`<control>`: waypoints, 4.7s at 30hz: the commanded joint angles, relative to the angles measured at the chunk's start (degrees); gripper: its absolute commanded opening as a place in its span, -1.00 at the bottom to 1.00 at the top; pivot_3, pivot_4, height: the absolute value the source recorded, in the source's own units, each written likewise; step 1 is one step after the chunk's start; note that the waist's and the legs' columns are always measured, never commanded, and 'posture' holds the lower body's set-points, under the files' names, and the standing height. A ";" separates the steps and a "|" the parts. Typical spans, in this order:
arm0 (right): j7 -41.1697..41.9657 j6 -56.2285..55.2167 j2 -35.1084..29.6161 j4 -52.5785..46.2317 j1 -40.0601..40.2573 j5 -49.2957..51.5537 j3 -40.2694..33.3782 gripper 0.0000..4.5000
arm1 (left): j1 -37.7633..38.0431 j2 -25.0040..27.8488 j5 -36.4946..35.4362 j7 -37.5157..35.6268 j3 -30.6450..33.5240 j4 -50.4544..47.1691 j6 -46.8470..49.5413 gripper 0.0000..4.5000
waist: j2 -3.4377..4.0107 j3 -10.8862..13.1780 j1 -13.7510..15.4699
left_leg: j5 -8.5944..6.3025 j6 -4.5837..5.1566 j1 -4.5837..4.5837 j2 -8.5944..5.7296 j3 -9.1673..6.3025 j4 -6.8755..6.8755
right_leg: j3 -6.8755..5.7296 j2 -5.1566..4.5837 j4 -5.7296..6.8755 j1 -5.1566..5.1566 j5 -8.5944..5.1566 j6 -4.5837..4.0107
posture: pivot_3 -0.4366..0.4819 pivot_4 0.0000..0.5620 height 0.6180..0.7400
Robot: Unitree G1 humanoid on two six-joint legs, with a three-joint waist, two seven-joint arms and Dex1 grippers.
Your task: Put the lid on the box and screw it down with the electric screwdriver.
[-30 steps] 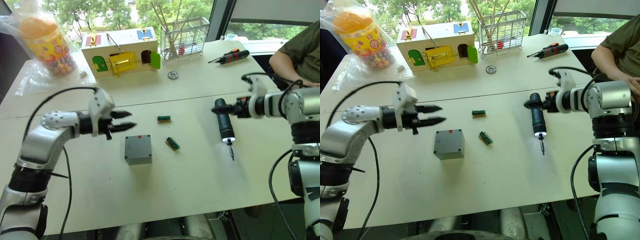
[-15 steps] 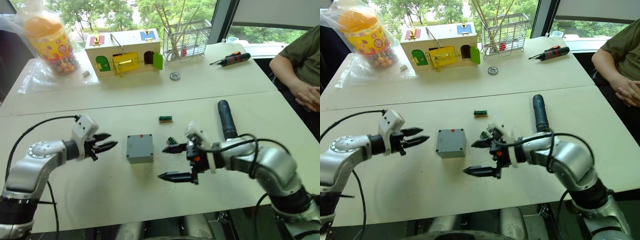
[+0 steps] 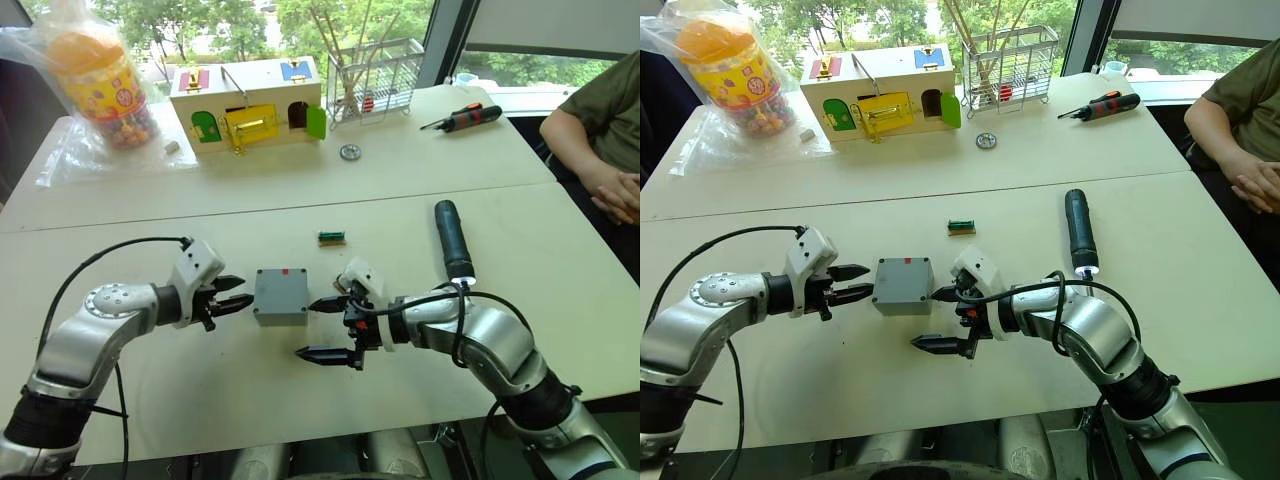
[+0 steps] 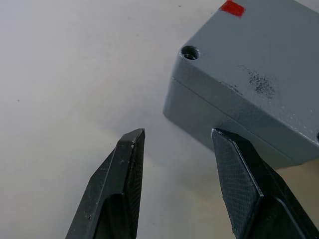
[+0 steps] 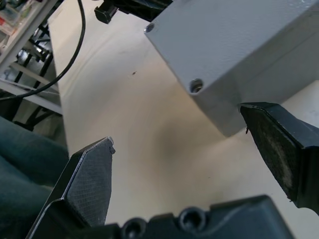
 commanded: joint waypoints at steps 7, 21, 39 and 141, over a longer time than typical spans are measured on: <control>-5.12 7.55 7.83 -5.20 -0.81 7.41 -6.39 0.98 | -7.35 -4.59 5.66 -0.37 -2.45 10.86 -9.51 -0.04 | 0.00 -0.01 -0.19 | 0.12 -0.20 0.00 0.01 -0.02 -0.02 | -0.03 0.03 0.03 -0.03 0.00 0.00 | -0.05 -0.47 1.00; 3.06 -6.17 -3.00 2.70 -7.17 -3.92 -0.61 0.98 | 6.15 7.06 0.48 -8.98 3.51 0.12 -4.10 -0.04 | -0.01 -0.01 -0.34 | -0.02 0.03 0.00 0.08 0.03 -0.12 | -0.02 0.02 0.01 -0.10 0.00 0.00 | -0.05 -0.47 1.00; 8.23 -6.03 -0.36 1.03 -4.81 -5.09 3.10 0.98 | 1.26 1.51 1.46 -1.59 1.66 0.68 -4.77 -0.04 | -0.03 -0.02 -0.07 | 0.10 -0.18 0.00 0.05 0.00 -0.04 | -0.02 0.01 0.02 -0.03 0.00 0.00 | -0.05 -0.47 1.00; 6.45 -20.82 14.16 18.44 -9.53 -15.01 -7.21 -0.97 | -0.46 8.50 -12.14 -4.50 5.01 -11.88 5.84 -0.04 | -0.03 -0.02 -0.45 | 0.17 -0.29 0.00 0.05 0.05 -0.07 | 0.02 0.11 0.16 -0.15 0.00 0.00 | -0.05 -0.47 1.00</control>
